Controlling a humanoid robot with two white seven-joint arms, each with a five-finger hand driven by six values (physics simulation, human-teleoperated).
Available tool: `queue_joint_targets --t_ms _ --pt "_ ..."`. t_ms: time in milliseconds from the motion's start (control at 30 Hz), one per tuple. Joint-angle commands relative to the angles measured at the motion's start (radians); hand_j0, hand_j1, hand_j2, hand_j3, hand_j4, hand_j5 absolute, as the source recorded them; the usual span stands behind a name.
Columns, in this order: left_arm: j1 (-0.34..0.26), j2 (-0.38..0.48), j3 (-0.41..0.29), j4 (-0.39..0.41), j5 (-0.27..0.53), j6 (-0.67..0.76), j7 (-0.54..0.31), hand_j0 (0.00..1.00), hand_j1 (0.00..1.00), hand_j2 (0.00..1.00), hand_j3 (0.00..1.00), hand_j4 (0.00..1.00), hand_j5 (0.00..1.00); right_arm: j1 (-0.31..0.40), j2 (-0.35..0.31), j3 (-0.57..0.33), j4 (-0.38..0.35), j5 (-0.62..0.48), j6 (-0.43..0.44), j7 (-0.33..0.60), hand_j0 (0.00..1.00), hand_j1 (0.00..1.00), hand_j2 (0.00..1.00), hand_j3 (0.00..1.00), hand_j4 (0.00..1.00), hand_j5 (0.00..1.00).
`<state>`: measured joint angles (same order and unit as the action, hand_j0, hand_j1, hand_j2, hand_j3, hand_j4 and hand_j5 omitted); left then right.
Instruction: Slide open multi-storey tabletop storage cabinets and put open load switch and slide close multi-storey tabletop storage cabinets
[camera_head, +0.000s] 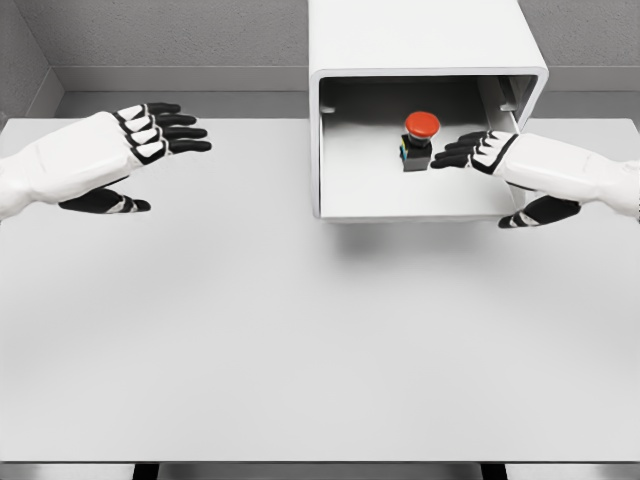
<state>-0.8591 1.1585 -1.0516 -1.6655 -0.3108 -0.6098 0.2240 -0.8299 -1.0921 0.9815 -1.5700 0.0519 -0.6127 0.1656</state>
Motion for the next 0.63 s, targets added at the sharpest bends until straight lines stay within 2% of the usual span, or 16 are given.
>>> queue_joint_targets --t_ms 0,67,167,267,333,400,433,467,533,600 --pt "0.002 0.001 0.019 0.003 0.004 -0.001 0.0 1.0 1.0 1.0 1.0 1.0 1.0 -0.003 0.047 -0.003 0.062 -0.007 0.002 0.014 1.0 1.0 1.0 1.0 1.0 1.0" --pt "0.022 -0.005 0.018 0.006 -0.001 -0.001 0.0 1.0 1.0 1.0 1.0 1.0 1.0 -0.018 0.1 -0.001 0.12 -0.007 0.002 0.015 1.0 1.0 1.0 1.0 1.0 1.0" --pt "0.023 -0.005 0.016 0.02 -0.001 -0.001 -0.002 1.0 1.0 1.0 1.0 1.0 1.0 -0.044 0.14 -0.003 0.182 -0.007 0.002 0.017 1.0 1.0 1.0 1.0 1.0 1.0" --pt "0.041 -0.01 0.018 0.021 -0.001 -0.001 -0.002 1.0 1.0 1.0 1.0 1.0 1.0 -0.044 0.104 -0.004 0.143 -0.02 0.002 0.015 1.0 1.0 1.0 1.0 1.0 1.0" --pt "0.043 -0.01 0.018 0.021 0.001 -0.001 0.0 1.0 1.0 1.0 1.0 1.0 1.0 -0.04 0.009 0.002 0.05 -0.087 0.002 0.012 1.0 1.0 1.0 1.0 1.0 1.0" --pt "0.055 -0.01 0.018 0.023 0.001 -0.001 0.0 1.0 1.0 1.0 1.0 1.0 1.0 -0.04 -0.038 0.009 -0.025 -0.102 0.002 0.011 1.0 1.0 1.0 1.0 1.0 1.0" --pt "0.058 -0.01 0.018 0.026 0.001 -0.001 0.0 1.0 1.0 1.0 1.0 1.0 1.0 -0.04 -0.087 0.009 -0.08 -0.109 0.002 0.009 1.0 1.0 1.0 1.0 1.0 1.0" --pt "0.06 -0.01 0.018 0.027 0.001 -0.001 -0.002 1.0 1.0 1.0 1.0 1.0 1.0 -0.032 -0.164 0.011 -0.105 -0.118 0.002 0.003 1.0 1.0 1.0 1.0 1.0 1.0" --pt "0.064 -0.011 0.018 0.03 0.001 -0.001 -0.002 1.0 1.0 1.0 1.0 1.0 1.0 -0.011 -0.281 0.023 -0.105 -0.118 0.002 0.0 1.0 1.0 1.0 1.0 1.0 1.0" --pt "0.064 -0.013 0.018 0.04 0.001 -0.001 -0.002 1.0 1.0 1.0 1.0 1.0 1.0 0.002 -0.31 0.043 -0.105 -0.116 0.002 -0.002 1.0 1.0 1.0 1.0 1.0 1.0"
